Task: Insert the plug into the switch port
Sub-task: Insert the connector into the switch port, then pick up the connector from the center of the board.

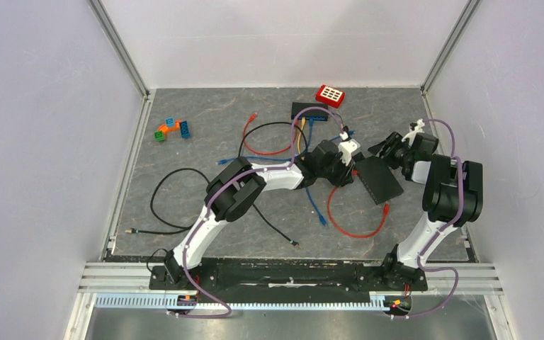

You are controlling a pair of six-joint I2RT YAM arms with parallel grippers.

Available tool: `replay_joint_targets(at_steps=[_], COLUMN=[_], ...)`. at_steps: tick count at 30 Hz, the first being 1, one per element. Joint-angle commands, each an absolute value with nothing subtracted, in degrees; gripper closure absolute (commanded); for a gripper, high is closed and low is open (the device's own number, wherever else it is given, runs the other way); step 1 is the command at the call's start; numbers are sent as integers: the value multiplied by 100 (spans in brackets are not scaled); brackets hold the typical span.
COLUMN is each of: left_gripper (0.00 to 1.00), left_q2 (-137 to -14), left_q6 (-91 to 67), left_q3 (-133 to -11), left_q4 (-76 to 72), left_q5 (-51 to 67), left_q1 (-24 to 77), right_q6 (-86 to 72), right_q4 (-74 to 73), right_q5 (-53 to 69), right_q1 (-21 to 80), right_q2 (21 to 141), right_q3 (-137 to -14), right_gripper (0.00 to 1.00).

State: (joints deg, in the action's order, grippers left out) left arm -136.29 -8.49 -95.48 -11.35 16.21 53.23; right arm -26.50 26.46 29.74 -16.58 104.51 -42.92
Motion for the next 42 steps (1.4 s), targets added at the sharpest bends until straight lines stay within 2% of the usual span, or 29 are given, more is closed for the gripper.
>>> replay_joint_targets(at_steps=[1,2,5,11,16,19,23,27,35,38,42], left_gripper=[57,53,48,44,44,44,44,44,44,46,48], left_q2=[-13027,-12901,-12612,-11598,-10569,-9975,-9191,-8829,-7798,-7722,-7969], left_q6=[-787,-782,-817,-956,-1154,-1639,-1981,-2329,-4277,-4273,-3803], left_q3=[-9043,-8999,-9032,-8381,-7710,-7312,-6686,-6427,-5474,-5398,-5595], left_q4=[-1657,-1603,-1231,-970,-115,627,1298,2153,2098,2158,2490], left_q5=[1280,1171,849,148,-1551,-2151,-2393,-2901,-2726,-2889,-2388], left_q1=[5574,5564,5537,5519,5372,5029,4437,3982,2949,2883,2883], right_q6=[-2326,-2272,-2213,-1665,-1236,-1007,-878,-892,-1129,-1119,-932], right_q4=[239,85,82,-676,-986,-1157,-1164,-1103,-684,-522,-723], right_q5=[3192,3096,2945,2252,1914,1770,1616,1561,1891,1908,1651], right_q1=[-1394,-1427,-1494,-1411,-1095,-769,-220,328,893,940,958], right_q2=[10507,10458,10221,9434,8612,8173,7616,7251,6898,6906,6815], right_q3=[-4749,-4894,-5098,-5312,-5003,-4770,-4320,-3995,-3711,-3561,-3584], right_gripper=[40,35,24,26,27,28,28,30,31,32,33])
